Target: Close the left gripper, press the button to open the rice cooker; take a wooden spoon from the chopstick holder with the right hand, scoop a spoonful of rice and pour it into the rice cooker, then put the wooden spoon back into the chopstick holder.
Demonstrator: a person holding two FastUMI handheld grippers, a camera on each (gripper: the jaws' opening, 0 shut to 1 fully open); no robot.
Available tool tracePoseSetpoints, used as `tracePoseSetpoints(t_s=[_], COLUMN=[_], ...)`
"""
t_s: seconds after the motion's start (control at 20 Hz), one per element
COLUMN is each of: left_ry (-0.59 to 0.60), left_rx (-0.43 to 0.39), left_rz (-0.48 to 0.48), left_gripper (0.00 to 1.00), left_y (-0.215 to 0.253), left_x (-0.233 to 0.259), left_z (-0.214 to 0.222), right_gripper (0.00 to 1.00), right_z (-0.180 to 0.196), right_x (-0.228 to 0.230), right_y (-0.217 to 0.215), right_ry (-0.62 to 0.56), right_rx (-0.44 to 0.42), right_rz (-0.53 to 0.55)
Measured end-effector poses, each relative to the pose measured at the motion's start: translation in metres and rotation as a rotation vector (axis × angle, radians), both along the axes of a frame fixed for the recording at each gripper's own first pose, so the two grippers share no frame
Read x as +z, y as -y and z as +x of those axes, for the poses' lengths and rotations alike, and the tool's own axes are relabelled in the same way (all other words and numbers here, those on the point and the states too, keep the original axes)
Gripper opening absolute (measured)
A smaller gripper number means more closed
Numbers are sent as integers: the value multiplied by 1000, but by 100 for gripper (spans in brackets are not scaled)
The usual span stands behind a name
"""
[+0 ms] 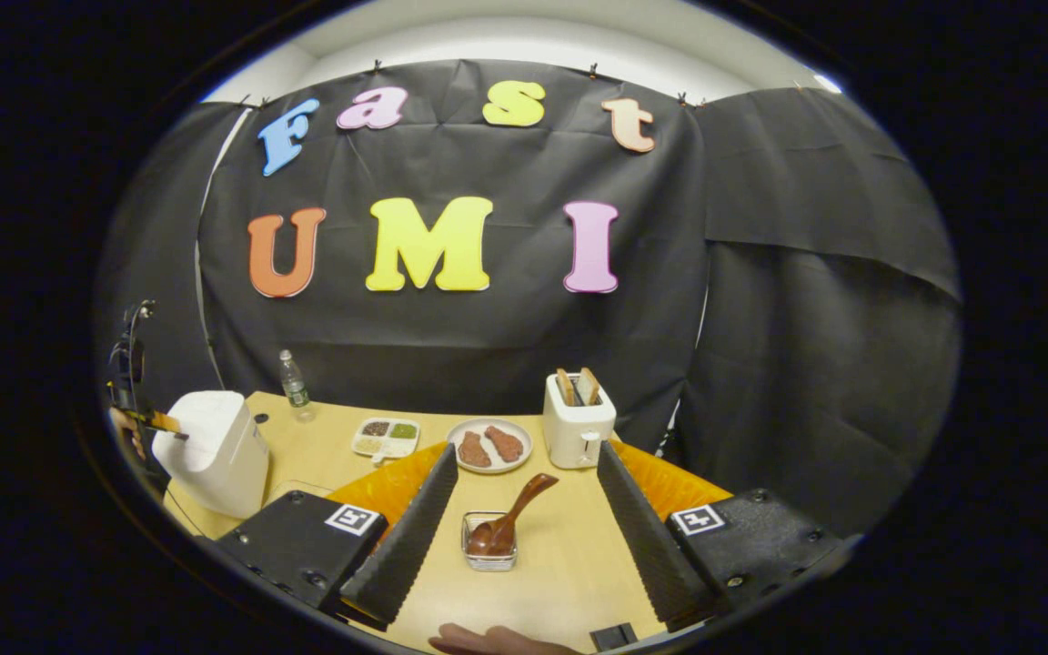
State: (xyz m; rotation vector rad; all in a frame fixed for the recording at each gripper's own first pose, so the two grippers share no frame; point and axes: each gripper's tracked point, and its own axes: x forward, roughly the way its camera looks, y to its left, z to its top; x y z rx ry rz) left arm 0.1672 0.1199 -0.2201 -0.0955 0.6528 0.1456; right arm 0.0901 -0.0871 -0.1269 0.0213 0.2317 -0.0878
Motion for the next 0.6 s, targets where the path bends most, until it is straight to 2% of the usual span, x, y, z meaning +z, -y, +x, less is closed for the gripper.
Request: tracePoseSetpoints(t_s=[0.25, 0.6], left_ry=[-29, -128], left_rx=[15, 13], left_rz=[-23, -42], left_gripper=[0, 0], left_y=[-6, -5], left_x=[-9, -20], left_z=[-13, -11], right_gripper=[100, 100], right_z=[4, 3], right_x=[-1, -2], right_y=[-4, -18], right_ry=[-9, -8], right_rx=[-8, 2], right_rz=[-24, -39])
